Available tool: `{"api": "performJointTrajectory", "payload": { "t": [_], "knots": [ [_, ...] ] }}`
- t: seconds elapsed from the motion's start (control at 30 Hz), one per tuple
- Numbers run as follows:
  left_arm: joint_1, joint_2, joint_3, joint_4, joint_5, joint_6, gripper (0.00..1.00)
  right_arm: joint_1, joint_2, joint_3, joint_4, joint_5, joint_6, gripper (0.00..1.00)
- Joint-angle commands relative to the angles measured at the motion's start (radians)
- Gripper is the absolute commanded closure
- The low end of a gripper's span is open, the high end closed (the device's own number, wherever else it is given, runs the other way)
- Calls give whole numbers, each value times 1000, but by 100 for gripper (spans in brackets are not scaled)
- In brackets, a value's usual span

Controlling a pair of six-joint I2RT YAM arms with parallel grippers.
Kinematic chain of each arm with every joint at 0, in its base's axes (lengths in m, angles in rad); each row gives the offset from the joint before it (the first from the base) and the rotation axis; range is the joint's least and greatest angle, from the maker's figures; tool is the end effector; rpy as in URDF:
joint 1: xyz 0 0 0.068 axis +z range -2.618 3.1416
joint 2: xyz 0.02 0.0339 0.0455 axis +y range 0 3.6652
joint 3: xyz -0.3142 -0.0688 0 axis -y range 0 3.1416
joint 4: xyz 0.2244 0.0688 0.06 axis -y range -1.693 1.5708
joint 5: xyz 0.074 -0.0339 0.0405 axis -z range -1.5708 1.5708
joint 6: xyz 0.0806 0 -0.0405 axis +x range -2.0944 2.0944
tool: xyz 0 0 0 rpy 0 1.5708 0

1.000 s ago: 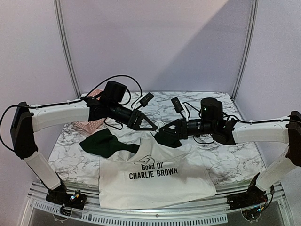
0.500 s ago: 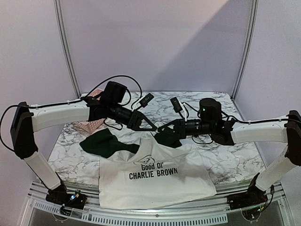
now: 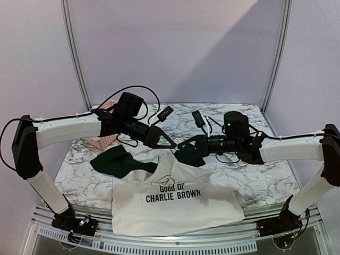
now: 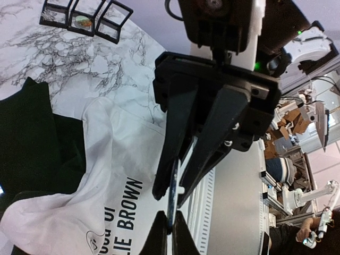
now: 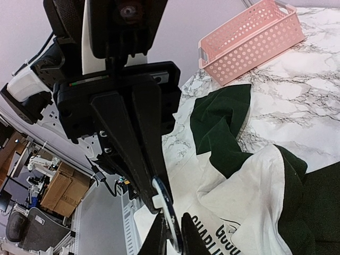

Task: Remove the brooch from the garment
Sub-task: Close the brooch securely.

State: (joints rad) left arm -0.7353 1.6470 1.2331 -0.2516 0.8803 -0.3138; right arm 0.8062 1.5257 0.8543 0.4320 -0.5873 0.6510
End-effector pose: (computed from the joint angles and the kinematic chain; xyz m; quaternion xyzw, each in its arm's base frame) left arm 0.2343 -0.2957 0.3141 0.3524 0.7566 -0.5298 0.1506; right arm 0.2142 0.2878 0.3013 -0.2366 0.7367 0.5635 0.2895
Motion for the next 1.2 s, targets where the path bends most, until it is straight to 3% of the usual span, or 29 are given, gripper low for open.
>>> {"api": "performJointTrajectory", "payload": {
  "t": [0.0,0.67,1.17],
  "knots": [
    [-32,-30,14,-16,59,19,100,-4,31,28,-17,100,12,92],
    [-8,-21,14,-26,-7,-15,100,-5,5,-10,-8,173,30,93],
    [31,16,5,-13,-41,-71,100,-4,1,-24,34,118,21,92]
  ]
}}
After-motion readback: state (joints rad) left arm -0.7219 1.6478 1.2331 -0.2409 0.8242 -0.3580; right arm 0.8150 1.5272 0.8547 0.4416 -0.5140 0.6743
